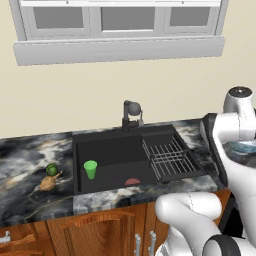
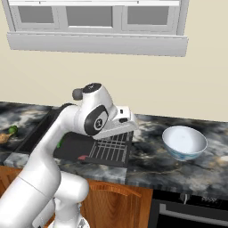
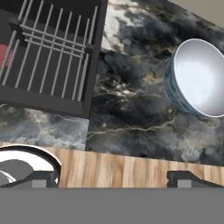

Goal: Remove the onion and avocado from the sink. Then move the bowl and cup from the counter to the sink for washing.

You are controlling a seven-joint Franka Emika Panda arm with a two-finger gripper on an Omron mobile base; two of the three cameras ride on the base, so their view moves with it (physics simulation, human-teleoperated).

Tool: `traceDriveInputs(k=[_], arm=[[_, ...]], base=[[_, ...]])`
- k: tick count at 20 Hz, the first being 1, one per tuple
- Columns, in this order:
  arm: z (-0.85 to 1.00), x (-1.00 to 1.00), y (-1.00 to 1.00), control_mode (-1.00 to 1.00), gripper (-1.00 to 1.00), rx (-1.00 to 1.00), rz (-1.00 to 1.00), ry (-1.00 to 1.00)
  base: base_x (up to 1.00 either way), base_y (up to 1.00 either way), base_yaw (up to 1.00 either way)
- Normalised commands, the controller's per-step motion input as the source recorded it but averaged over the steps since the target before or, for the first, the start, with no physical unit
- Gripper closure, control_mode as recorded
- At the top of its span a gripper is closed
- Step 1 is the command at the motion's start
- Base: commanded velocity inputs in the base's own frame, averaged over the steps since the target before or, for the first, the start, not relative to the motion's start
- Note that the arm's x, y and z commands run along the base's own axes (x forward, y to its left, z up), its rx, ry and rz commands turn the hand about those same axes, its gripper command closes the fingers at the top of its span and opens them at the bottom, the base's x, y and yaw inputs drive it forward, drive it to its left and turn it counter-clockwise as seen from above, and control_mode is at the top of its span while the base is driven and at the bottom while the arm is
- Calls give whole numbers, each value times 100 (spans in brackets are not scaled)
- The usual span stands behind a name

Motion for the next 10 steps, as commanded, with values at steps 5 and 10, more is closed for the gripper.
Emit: traceDriveInputs(k=[5,10], arm=[[-4,9,-22,-100,-100,-4,0,1],[-5,7,-24,-100,-100,-7,0,-2]], base=[[0,0,0],[0,0,0]])
